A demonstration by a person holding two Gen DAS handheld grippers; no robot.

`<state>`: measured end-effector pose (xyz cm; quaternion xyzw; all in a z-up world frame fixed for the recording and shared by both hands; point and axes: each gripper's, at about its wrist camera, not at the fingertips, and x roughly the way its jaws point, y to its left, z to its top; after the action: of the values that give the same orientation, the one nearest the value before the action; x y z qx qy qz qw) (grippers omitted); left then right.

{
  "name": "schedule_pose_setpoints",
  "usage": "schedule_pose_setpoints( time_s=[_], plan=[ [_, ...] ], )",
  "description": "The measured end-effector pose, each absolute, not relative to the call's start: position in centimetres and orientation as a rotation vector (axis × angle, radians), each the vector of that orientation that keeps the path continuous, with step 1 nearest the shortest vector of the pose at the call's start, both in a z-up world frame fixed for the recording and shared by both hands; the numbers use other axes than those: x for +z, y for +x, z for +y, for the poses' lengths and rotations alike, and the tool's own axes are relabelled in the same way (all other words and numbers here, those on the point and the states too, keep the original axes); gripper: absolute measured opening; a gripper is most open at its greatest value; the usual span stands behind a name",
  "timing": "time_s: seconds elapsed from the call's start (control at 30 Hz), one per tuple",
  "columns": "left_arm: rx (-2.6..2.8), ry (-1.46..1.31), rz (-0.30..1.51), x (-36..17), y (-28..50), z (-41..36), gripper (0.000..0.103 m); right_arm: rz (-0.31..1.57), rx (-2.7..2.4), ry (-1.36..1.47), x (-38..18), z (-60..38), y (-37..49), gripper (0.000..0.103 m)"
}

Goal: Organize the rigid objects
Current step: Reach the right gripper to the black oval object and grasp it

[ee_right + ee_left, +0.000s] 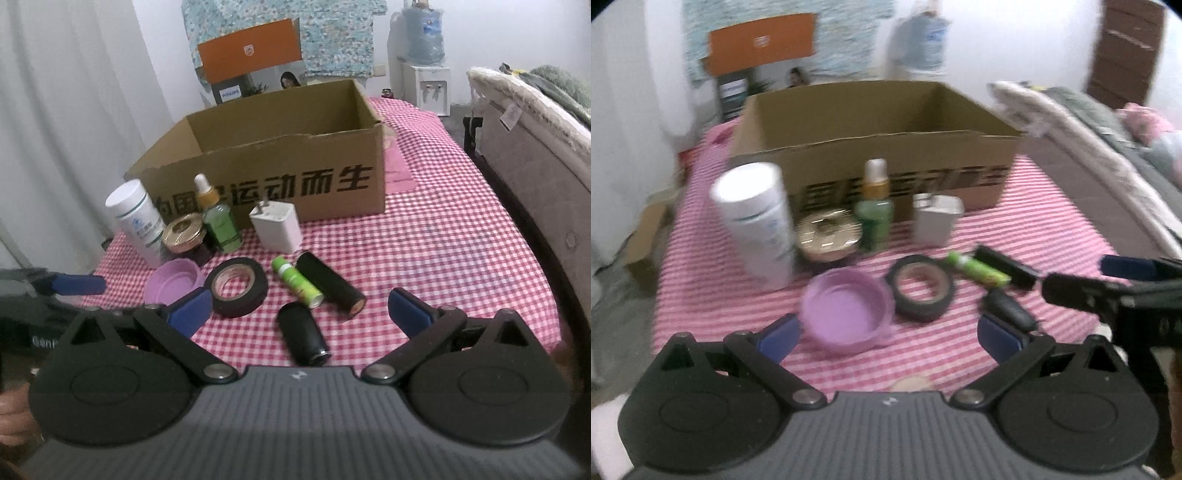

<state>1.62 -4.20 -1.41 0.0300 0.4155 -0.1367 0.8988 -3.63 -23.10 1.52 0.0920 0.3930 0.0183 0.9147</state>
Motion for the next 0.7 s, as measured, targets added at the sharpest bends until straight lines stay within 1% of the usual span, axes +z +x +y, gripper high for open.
schedule_pose_setpoints(
  time_s=[0.07, 0.1, 0.17, 0.2, 0.23, 0.27, 0.33, 0.37, 0.4, 0.43, 0.47, 0.57, 0.63, 0.67, 0.7],
  plan=[
    [-0.358, 0.039, 0.851, -1.7, 1.7, -4.8, 0.102, 0.820, 0.050, 0.226, 1.5, -24.3, -3.5, 0.101],
    [-0.391, 0.032, 0.847, -1.8, 1.8, -5.0, 0.102, 0.832, 0.060, 0.247, 1.3, -24.9, -3.3, 0.099],
    [-0.459, 0.039, 0.844, -2.0, 1.9, -6.1, 0.102, 0.865, 0.087, 0.300, 0.9, -25.9, -2.8, 0.092],
    [-0.489, 0.058, 0.844, -2.1, 2.1, -6.8, 0.101, 0.887, 0.104, 0.336, 0.5, -26.4, -2.4, 0.086],
    [-0.506, 0.076, 0.841, -2.2, 2.1, -7.4, 0.098, 0.909, 0.120, 0.372, 0.1, -26.7, -2.0, 0.080],
    [-0.526, 0.102, 0.837, -2.4, 2.1, -8.2, 0.095, 0.931, 0.136, 0.405, -0.3, -27.0, -1.6, 0.076],
    [-0.568, 0.131, 0.836, -2.7, 1.9, -9.4, 0.090, 0.973, 0.165, 0.461, -1.2, -27.5, -0.9, 0.064],
    [-0.589, 0.141, 0.842, -2.9, 2.0, -9.9, 0.086, 0.991, 0.171, 0.475, -1.7, -27.4, -0.6, 0.060],
    [-0.607, 0.148, 0.854, -3.2, 2.2, -10.4, 0.085, 1.008, 0.173, 0.486, -2.2, -27.6, -0.3, 0.053],
    [-0.629, 0.151, 0.869, -3.4, 2.2, -10.7, 0.083, 1.022, 0.173, 0.492, -2.6, -27.6, -0.2, 0.049],
    [-0.646, 0.155, 0.881, -3.7, 2.3, -11.0, 0.080, 1.035, 0.172, 0.500, -3.0, -27.6, 0.0, 0.049],
    [-0.666, 0.176, 0.903, -4.5, 2.8, -12.0, 0.073, 1.069, 0.173, 0.523, -4.1, -27.6, 0.6, 0.041],
    [-0.669, 0.177, 0.917, -4.8, 3.1, -12.3, 0.067, 1.079, 0.179, 0.536, -4.6, -27.7, 0.9, 0.030],
    [-0.668, 0.171, 0.928, -5.0, 3.4, -12.3, 0.062, 1.082, 0.184, 0.538, -4.8, -27.7, 1.1, 0.029],
    [-0.666, 0.169, 0.942, -5.3, 3.9, -12.4, 0.060, 1.083, 0.188, 0.544, -4.8, -27.7, 1.2, 0.026]
  ],
)
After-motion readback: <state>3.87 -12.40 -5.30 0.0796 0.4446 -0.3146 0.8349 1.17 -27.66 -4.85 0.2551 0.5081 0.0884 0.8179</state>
